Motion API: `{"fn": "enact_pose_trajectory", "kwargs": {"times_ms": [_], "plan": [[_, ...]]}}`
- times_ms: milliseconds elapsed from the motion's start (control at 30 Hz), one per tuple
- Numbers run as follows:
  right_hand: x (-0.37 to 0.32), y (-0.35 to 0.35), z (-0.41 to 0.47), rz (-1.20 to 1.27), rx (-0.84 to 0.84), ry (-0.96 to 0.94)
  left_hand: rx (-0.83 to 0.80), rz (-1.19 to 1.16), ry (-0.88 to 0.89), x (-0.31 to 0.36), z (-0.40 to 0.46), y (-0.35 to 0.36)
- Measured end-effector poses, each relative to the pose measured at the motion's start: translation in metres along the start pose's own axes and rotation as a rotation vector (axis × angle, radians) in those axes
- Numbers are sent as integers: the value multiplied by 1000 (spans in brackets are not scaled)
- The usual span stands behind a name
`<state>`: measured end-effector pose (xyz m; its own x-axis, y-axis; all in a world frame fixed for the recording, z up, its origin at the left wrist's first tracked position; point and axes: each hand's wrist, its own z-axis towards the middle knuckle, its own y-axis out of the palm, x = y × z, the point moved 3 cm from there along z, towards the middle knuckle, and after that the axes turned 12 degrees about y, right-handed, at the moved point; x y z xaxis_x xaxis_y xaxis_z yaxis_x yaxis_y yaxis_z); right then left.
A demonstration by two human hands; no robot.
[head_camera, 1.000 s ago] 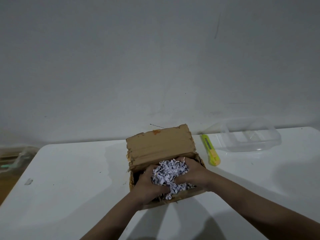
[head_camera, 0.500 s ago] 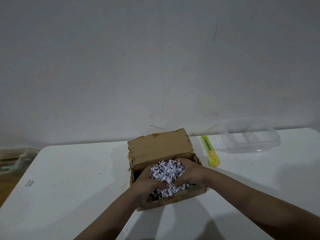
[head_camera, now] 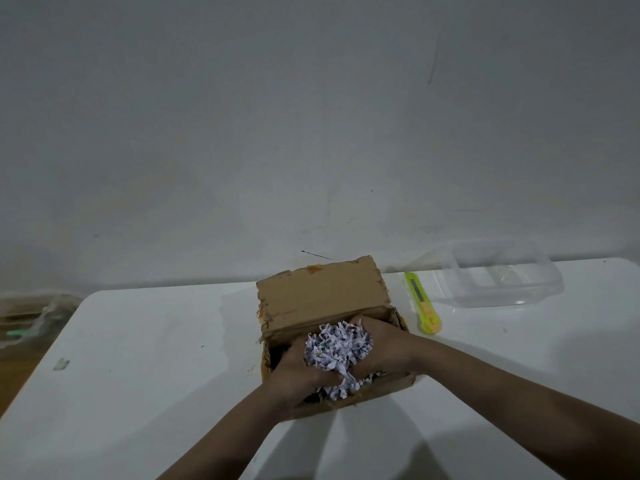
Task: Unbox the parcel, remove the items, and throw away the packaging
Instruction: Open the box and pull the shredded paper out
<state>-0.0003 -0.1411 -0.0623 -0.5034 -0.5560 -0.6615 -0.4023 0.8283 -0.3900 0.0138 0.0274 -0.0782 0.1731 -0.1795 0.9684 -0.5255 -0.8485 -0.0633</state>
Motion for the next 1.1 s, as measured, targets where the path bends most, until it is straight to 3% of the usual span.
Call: {"fn": "enact_pose_trajectory", "kwargs": {"times_ms": [100,200,400,533,767,967,1100], "plan": [[-6,-2,-2,-163,66,-33,20,89,15,3,3,-2],[-9,1,-1,-187,27,-40,-31,178,25,6,5,-2],[-9,6,-5,-32,-35,-53,-166,273,-49,7,7,-3],[-1,5,-9,96,-41,-84,-170,357,-59,4,3,-6],[11,6,-11,315,27,-101,-74,244,138,12,-6,-11],[8,18,-11,317,-35,-96,-197,193,86,10,-11,-11],[8,17,-9,320,-36,-72,-170,197,63,9,-9,-14]]}}
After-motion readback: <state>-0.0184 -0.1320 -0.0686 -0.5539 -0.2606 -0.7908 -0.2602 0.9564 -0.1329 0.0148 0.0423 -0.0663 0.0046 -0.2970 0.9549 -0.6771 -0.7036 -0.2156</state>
